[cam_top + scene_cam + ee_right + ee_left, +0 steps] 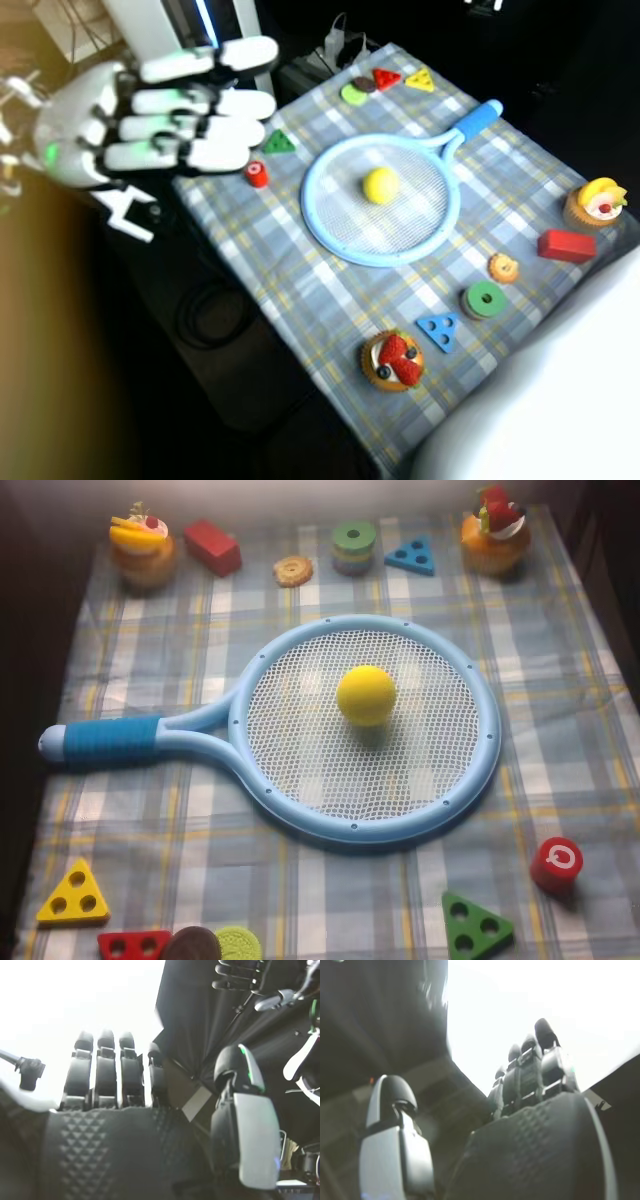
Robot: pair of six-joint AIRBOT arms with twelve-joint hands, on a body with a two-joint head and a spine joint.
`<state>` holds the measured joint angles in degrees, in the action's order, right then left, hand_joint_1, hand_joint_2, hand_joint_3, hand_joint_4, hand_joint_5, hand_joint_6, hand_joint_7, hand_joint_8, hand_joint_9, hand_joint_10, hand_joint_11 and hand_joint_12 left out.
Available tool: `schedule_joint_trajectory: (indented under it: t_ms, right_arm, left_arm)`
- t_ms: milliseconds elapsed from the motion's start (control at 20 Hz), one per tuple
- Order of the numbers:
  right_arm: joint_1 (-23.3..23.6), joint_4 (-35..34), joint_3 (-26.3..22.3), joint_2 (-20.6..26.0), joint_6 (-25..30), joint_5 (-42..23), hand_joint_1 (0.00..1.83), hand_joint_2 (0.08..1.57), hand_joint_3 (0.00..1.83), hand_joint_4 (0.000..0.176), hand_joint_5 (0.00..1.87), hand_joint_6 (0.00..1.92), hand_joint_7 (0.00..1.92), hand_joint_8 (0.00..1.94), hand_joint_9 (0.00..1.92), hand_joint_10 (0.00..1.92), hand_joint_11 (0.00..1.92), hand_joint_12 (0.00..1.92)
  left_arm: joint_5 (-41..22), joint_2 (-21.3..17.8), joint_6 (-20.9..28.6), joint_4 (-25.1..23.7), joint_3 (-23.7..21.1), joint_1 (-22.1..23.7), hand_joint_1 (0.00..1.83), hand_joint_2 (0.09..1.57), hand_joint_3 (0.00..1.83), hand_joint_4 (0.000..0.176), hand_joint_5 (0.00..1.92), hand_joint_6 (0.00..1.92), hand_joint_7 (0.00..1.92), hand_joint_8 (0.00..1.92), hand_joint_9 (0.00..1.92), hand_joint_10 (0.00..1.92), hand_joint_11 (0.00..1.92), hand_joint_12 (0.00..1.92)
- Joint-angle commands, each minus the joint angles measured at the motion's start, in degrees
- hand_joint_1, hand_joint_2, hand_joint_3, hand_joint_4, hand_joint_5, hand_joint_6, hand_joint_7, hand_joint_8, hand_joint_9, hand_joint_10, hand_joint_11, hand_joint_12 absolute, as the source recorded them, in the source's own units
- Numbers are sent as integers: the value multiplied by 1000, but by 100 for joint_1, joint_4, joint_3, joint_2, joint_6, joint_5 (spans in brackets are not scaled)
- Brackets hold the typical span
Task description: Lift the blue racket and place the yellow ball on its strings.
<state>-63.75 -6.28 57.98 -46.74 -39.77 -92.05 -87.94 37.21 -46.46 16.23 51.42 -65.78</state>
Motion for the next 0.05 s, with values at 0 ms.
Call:
schedule_joint_trajectory:
  t_ms: [0]
  right_arm:
    - [32, -80, -11, 19, -8, -794, 718, 1217, 0, 21, 136, 14, 263, 7, 217, 8, 98, 20]
  left_arm:
    - [-946, 45, 159, 98, 31, 5, 364, 1171, 14, 67, 181, 18, 208, 1, 172, 2, 0, 662]
